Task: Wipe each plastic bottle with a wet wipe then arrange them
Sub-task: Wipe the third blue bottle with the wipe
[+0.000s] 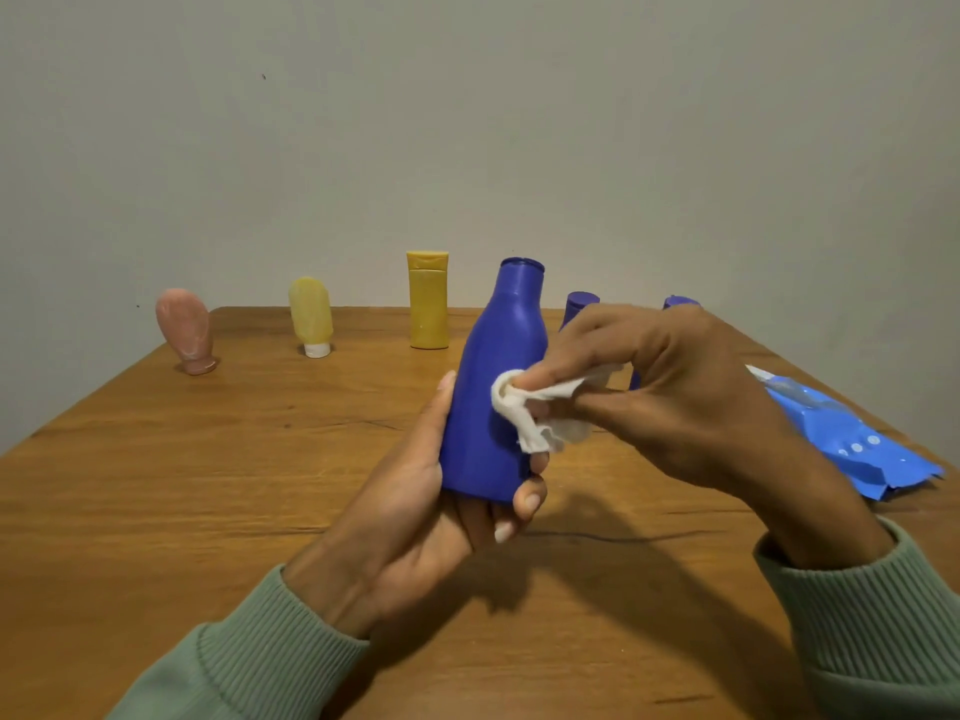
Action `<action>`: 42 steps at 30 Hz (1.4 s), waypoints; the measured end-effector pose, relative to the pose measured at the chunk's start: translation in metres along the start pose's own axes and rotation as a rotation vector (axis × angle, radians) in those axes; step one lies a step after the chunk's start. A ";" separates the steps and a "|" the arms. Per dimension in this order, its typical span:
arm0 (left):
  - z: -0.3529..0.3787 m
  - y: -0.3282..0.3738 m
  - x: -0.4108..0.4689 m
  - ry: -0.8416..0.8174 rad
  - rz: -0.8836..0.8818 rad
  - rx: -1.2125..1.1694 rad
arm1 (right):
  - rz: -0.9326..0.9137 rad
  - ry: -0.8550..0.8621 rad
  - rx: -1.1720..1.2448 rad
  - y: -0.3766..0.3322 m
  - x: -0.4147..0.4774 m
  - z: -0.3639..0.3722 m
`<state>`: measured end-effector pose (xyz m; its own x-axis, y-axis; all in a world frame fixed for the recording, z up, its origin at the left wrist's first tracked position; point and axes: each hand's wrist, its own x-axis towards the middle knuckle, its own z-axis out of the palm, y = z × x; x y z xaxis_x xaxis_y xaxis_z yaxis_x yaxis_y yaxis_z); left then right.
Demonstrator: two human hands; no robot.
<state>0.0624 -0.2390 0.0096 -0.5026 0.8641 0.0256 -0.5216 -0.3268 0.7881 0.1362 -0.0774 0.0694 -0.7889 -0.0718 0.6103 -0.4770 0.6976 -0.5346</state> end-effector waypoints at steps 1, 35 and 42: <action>-0.001 0.000 0.000 0.008 0.001 0.015 | -0.009 0.042 -0.040 0.001 0.000 0.001; -0.004 -0.007 0.013 0.332 0.227 0.249 | -0.150 0.000 -0.403 -0.009 -0.005 0.033; -0.005 -0.011 -0.001 0.157 0.047 0.443 | -0.087 0.374 -0.344 0.004 -0.002 0.021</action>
<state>0.0652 -0.2382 -0.0023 -0.6348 0.7727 0.0012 -0.1684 -0.1399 0.9757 0.1282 -0.0895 0.0541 -0.5292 0.0756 0.8451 -0.3302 0.8991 -0.2872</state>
